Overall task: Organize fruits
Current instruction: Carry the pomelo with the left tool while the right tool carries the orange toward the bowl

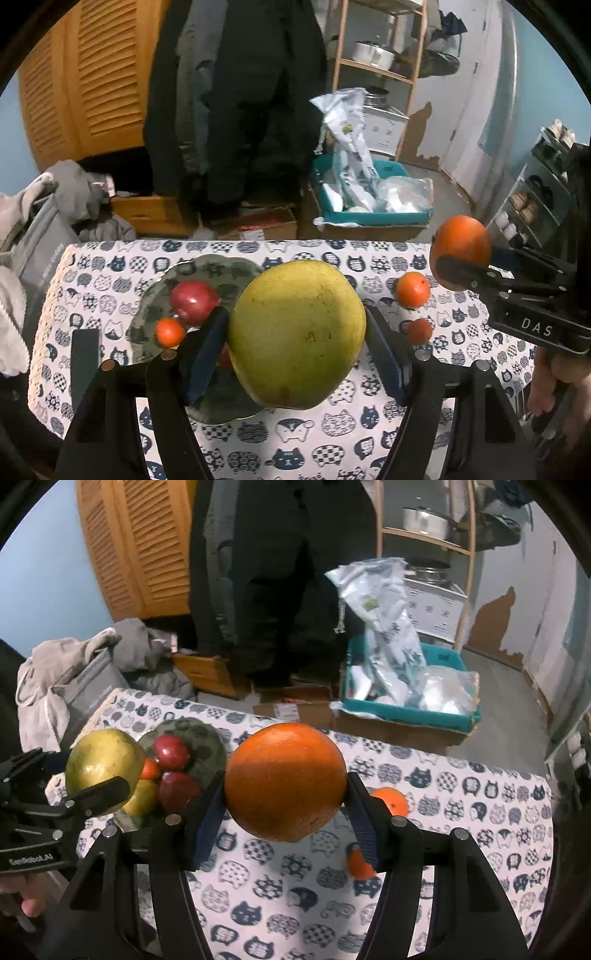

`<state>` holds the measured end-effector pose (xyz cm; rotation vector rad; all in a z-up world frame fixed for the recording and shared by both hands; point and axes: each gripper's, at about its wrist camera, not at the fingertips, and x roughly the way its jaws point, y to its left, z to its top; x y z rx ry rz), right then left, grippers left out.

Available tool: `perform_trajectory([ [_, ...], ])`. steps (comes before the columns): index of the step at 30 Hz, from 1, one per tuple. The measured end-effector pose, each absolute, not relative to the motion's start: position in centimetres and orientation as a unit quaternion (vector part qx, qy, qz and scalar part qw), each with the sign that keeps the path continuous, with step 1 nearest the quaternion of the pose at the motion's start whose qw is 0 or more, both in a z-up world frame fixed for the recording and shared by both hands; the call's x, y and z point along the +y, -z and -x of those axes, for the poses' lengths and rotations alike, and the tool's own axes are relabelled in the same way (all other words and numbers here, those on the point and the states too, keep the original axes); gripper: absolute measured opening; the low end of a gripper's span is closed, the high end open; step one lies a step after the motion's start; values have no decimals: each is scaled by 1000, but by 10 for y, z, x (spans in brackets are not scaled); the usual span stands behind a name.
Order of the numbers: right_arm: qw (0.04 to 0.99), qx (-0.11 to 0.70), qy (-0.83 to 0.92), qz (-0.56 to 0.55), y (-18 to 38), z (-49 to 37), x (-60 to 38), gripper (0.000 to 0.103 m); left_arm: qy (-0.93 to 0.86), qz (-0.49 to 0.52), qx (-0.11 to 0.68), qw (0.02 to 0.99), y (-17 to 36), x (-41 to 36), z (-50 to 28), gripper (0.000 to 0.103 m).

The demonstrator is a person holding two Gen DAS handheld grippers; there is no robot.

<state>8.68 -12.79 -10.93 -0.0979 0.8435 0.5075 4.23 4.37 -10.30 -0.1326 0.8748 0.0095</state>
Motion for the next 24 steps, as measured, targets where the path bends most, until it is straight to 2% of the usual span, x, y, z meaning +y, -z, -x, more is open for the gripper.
perform_trajectory([
  [12, 863, 416, -281, 59, 118, -91, -67, 63, -45, 88, 429, 898, 116, 96, -28, 76],
  [24, 839, 445, -305, 70, 145, -96, -21, 63, -61, 109, 462, 878, 152, 126, -27, 76],
])
